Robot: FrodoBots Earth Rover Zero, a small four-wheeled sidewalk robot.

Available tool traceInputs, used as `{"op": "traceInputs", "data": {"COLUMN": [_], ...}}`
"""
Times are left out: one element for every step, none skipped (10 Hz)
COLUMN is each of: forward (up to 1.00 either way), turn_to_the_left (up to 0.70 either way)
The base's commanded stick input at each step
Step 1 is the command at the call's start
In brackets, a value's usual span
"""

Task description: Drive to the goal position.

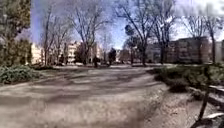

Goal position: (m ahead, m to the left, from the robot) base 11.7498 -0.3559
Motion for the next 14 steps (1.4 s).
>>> {"op": "traceInputs", "data": {"forward": [1.0,1.0,1.0,1.0,1.0,1.0,1.0,1.0,1.0,1.0,1.0,1.0,1.0,1.0], "turn_to_the_left": [-0.12,0.0,0.0,0.0,0.0,0.0,0.0,0.0,0.0,0.0,0.0,0.0,0.0,0.0]}}
